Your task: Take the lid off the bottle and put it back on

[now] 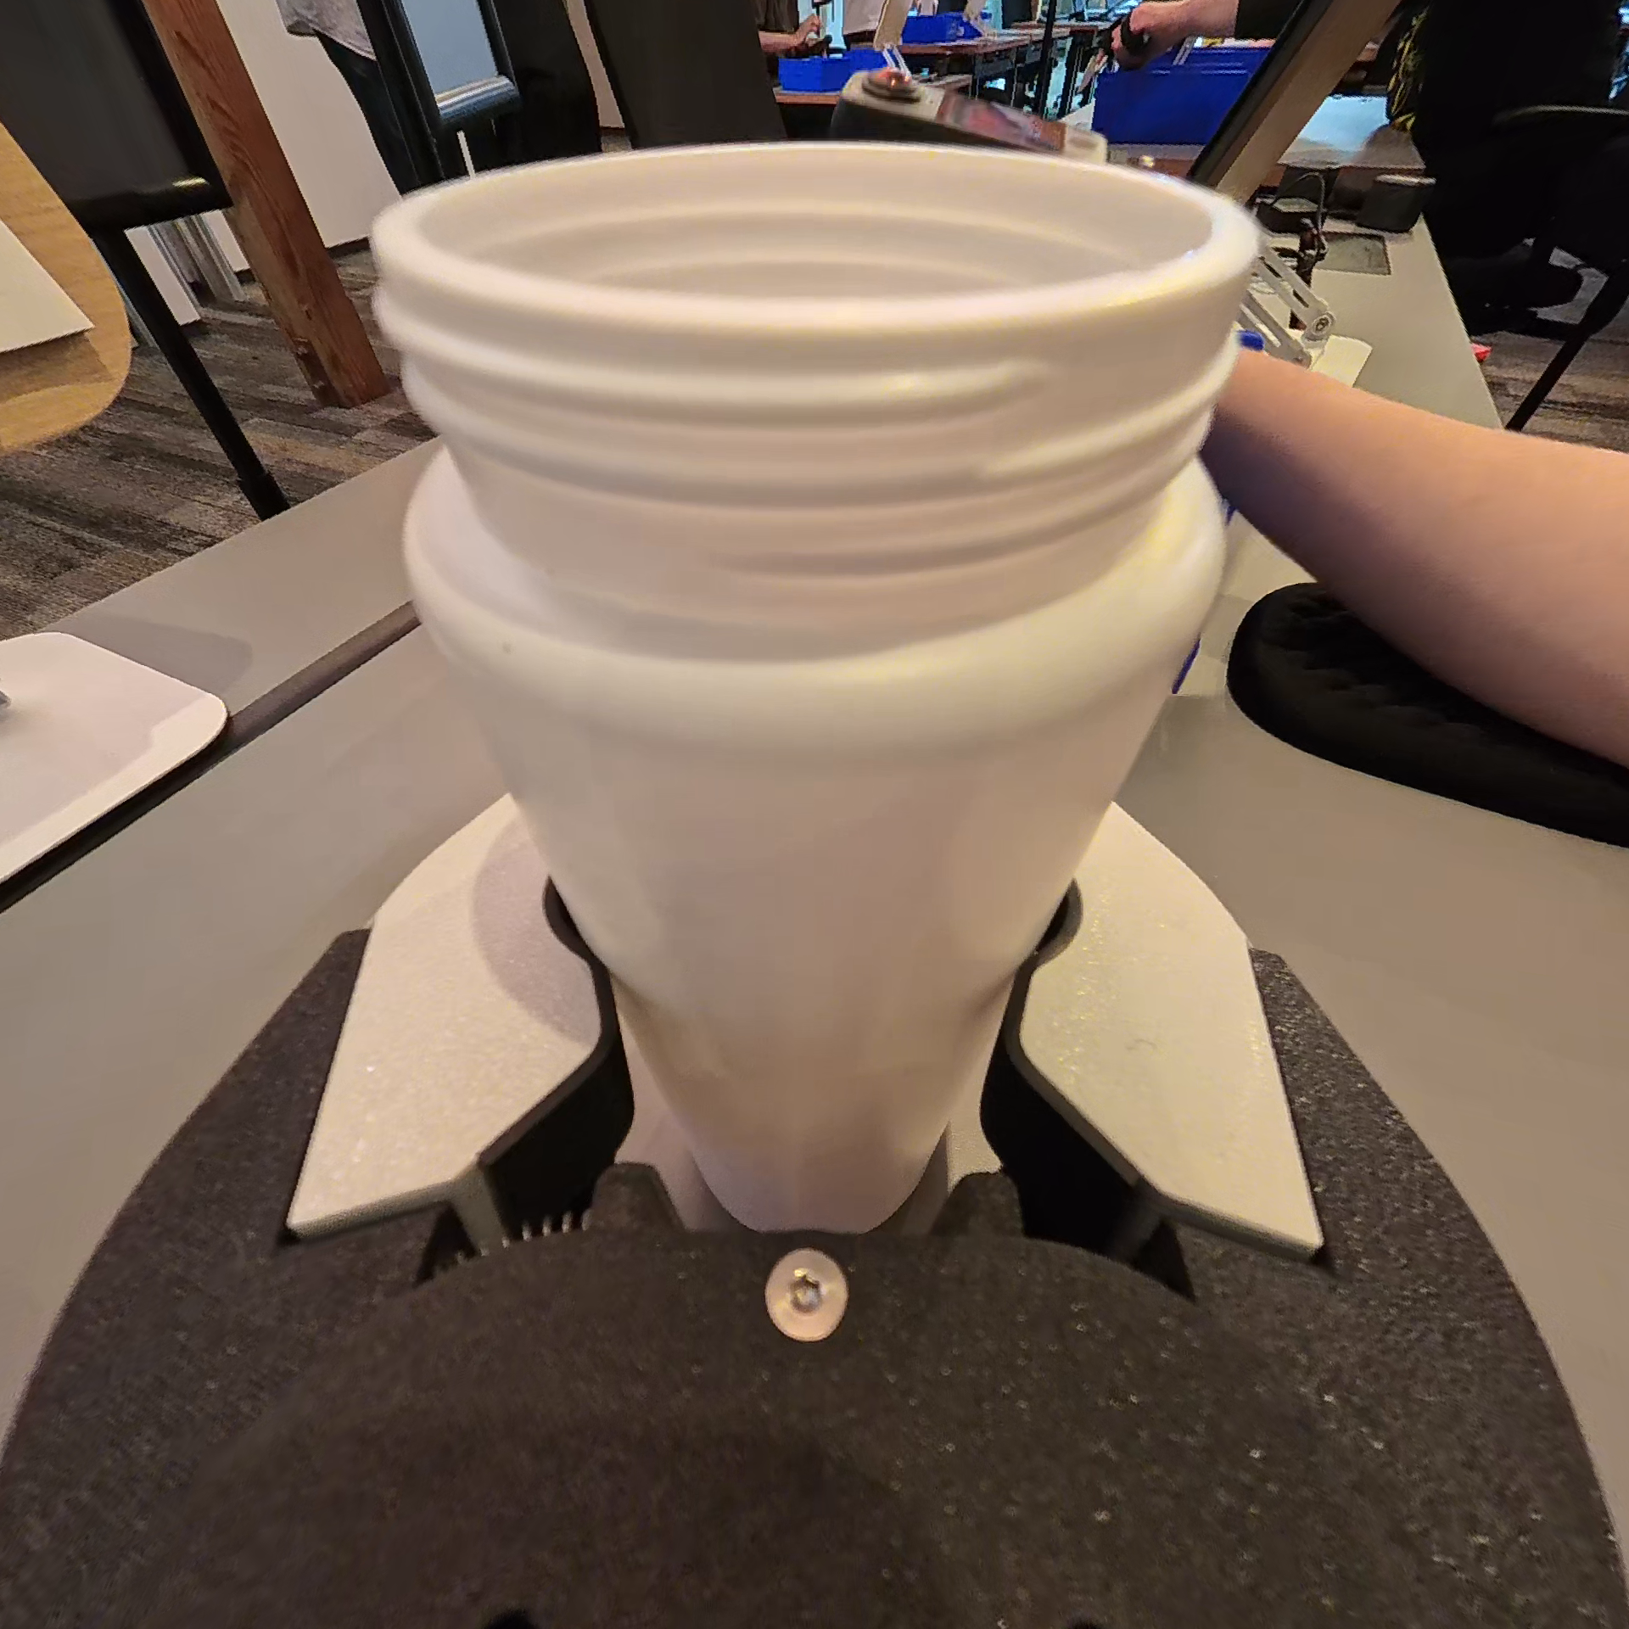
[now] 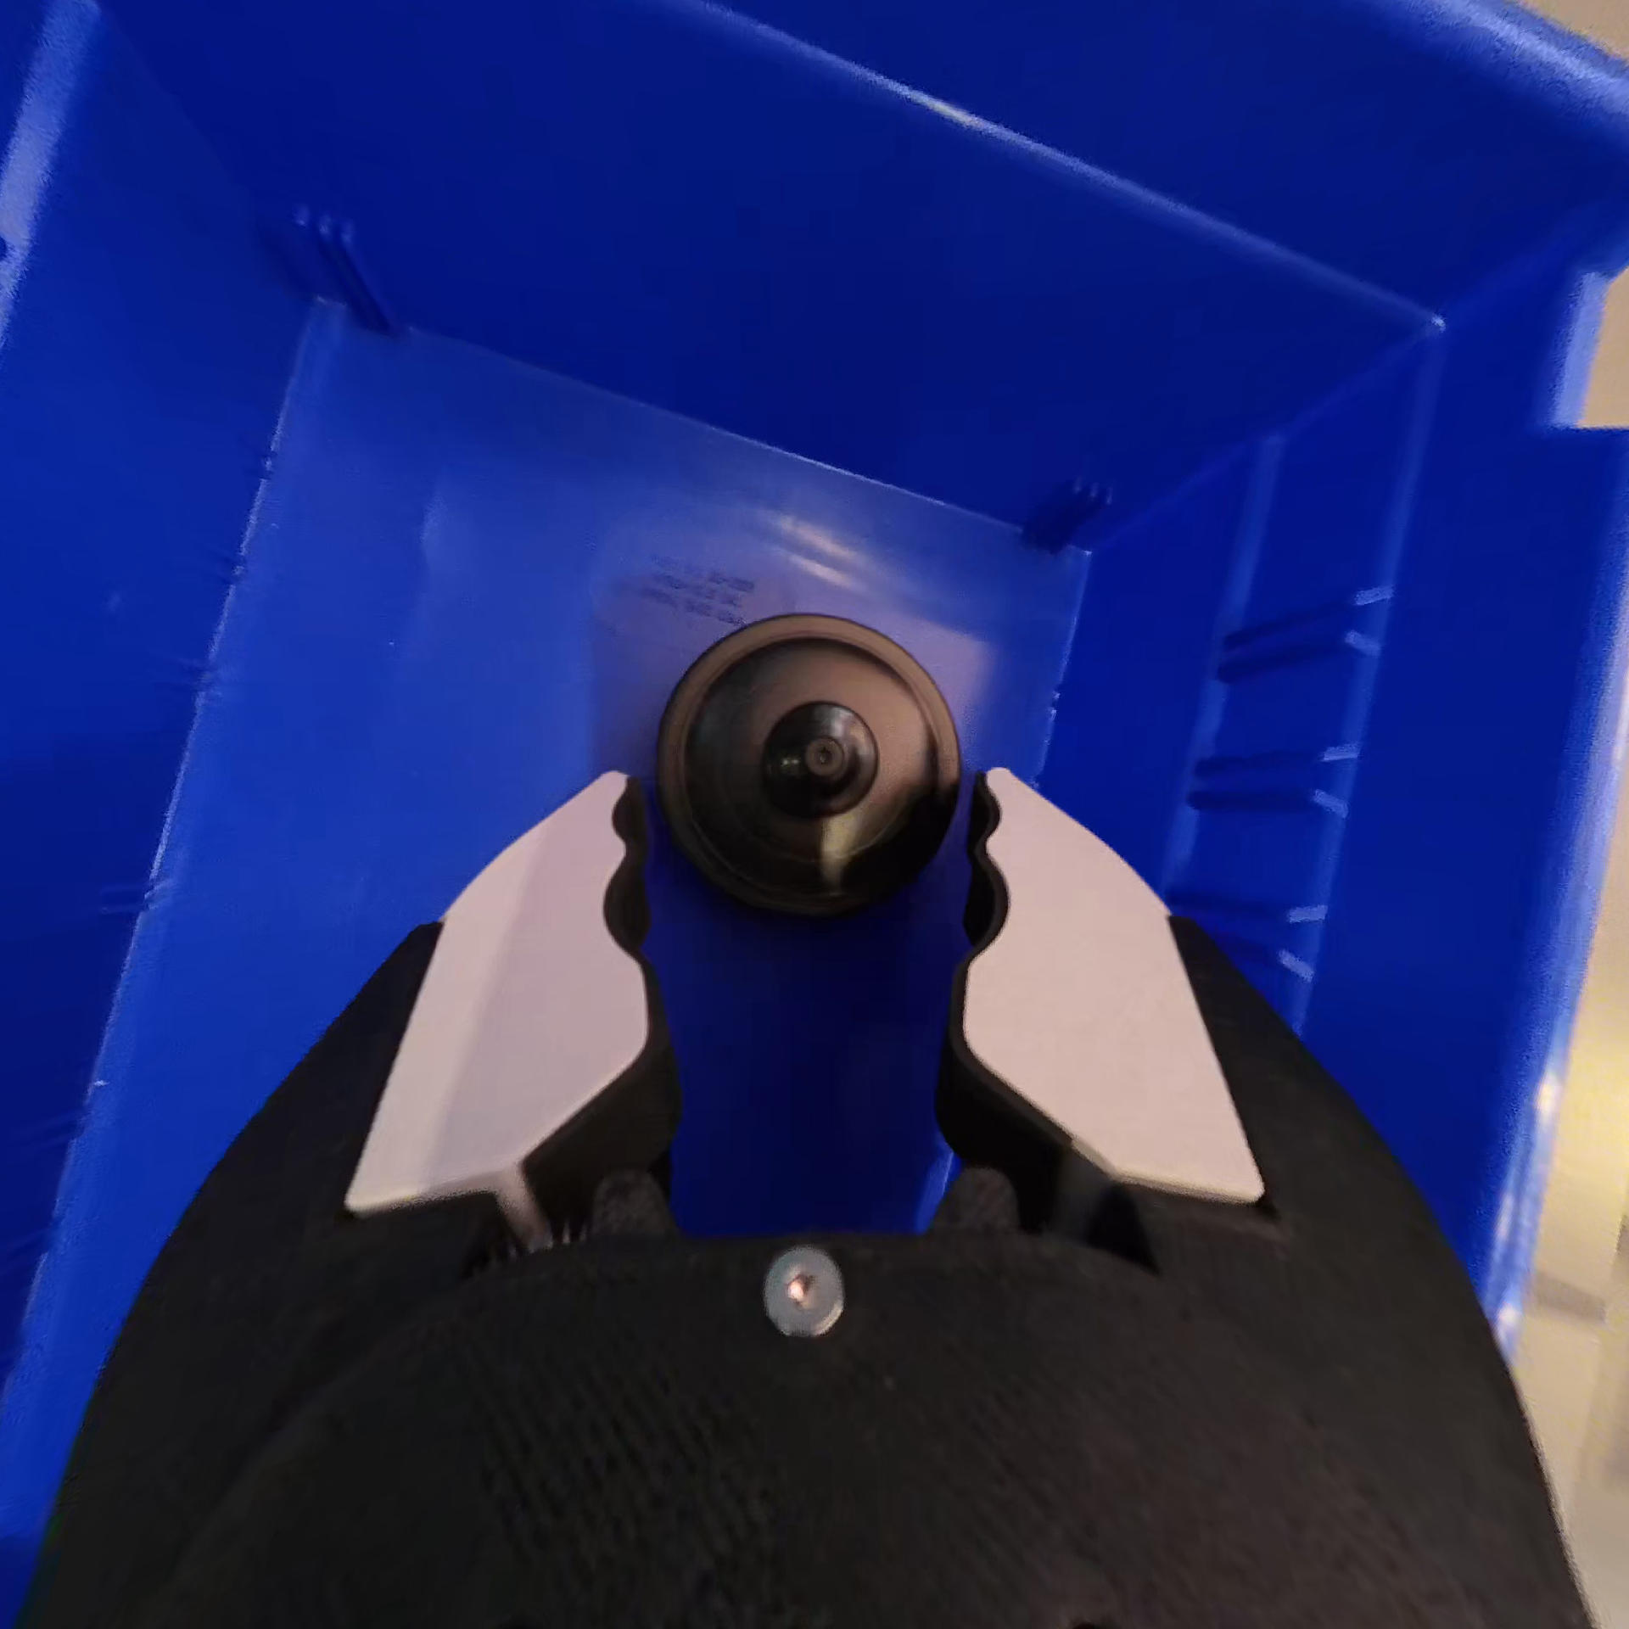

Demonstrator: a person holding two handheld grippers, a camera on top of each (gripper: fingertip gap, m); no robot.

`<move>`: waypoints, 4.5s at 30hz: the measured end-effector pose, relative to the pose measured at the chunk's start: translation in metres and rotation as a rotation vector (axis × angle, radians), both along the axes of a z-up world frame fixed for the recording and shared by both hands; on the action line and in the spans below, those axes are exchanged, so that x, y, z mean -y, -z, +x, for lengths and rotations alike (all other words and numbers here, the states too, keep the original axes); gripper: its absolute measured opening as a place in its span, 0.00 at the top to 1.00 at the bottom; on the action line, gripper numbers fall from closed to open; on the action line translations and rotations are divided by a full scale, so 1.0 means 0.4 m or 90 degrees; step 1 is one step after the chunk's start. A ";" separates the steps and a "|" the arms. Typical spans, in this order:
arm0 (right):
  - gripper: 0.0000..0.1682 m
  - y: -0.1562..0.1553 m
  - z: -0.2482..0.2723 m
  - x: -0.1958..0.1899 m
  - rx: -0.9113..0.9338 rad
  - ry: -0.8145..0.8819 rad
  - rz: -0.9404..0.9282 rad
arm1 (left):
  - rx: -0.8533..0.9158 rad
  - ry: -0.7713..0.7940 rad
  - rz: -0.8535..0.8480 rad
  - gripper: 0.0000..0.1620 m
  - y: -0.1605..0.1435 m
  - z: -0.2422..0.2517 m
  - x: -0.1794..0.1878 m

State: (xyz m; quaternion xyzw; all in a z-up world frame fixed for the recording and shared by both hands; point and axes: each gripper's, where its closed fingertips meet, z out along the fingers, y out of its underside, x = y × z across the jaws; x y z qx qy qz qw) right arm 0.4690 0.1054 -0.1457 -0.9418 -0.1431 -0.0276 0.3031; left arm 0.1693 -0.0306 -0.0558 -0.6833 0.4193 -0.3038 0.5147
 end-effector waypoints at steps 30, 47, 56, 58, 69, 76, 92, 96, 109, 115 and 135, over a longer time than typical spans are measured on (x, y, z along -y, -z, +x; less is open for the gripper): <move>0.46 -0.437 -0.870 0.393 -0.527 -0.699 0.218 | 0.056 0.024 -0.038 0.38 -0.091 -0.033 0.015; 0.55 -0.467 -0.845 0.389 -0.510 -0.701 0.243 | 0.097 0.053 0.009 0.30 -0.141 -0.023 0.045; 0.55 -0.662 -0.334 0.279 -0.370 -0.302 0.332 | 0.087 0.064 0.022 0.31 -0.172 -0.015 0.072; 0.55 -0.620 -0.226 0.249 -0.341 -0.184 0.289 | 0.073 0.068 0.014 0.31 -0.162 -0.007 0.074; 0.55 -0.259 -0.173 0.065 -0.402 -0.032 -0.022 | 0.056 0.090 -0.013 0.33 -0.145 0.010 0.090; 0.56 -0.148 -0.171 0.017 -0.388 0.021 -0.079 | 0.055 0.101 -0.013 0.34 -0.149 0.019 0.098; 0.55 -0.155 -0.193 0.025 -0.278 -0.029 -0.076 | 0.033 0.088 -0.030 0.32 -0.123 0.012 0.083; 0.54 -0.404 -0.134 0.061 -0.253 -0.075 0.150 | 0.037 0.043 0.021 0.33 -0.213 -0.052 0.050; 0.59 -0.146 0.167 0.168 -0.127 0.067 -0.117 | -0.191 -0.502 0.231 0.48 -0.447 -0.736 -0.122; 0.77 -0.046 0.190 0.203 -0.082 0.089 -0.247 | -0.257 -0.554 -0.022 0.46 -0.284 -0.934 -0.132; 0.94 -0.035 0.111 0.211 -0.109 0.017 -0.291 | -0.444 -0.542 -0.614 0.88 0.172 -1.092 -0.043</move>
